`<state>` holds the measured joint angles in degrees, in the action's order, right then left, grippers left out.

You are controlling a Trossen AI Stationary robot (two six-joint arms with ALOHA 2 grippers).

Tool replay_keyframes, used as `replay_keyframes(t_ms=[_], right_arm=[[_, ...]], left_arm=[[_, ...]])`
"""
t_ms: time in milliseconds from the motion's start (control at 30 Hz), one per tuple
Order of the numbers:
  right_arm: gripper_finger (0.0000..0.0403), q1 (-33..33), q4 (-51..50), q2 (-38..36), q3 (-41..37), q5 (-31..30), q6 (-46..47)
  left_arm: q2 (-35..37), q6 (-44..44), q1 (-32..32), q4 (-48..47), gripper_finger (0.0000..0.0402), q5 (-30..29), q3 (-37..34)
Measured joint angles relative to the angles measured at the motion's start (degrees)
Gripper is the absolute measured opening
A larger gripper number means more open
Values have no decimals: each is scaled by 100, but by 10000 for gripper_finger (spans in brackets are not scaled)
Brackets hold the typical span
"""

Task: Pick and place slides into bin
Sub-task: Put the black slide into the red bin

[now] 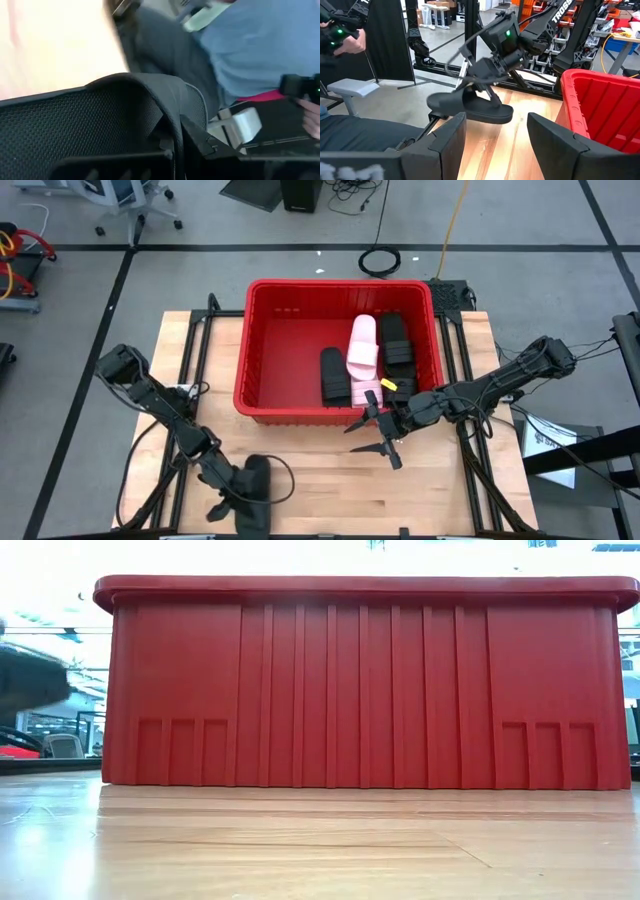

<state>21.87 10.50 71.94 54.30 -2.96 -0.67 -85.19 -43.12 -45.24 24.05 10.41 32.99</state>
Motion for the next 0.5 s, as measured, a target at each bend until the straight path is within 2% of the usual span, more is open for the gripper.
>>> replay_keyframes(t_ms=[267, 400, 500], right_arm=[[201, 0, 0, 0, 0, 0, -12], [201, 0, 41, 0, 0, 8, -62], [201, 34, 328, 0, 0, 335, -66]], left_arm=[[7, 938, 166, 81, 4, 252, 659], [9, 1832, 303, -542, 10, 549, 1334], [16, 2658, 421, -1608, 4, 646, 2004]])
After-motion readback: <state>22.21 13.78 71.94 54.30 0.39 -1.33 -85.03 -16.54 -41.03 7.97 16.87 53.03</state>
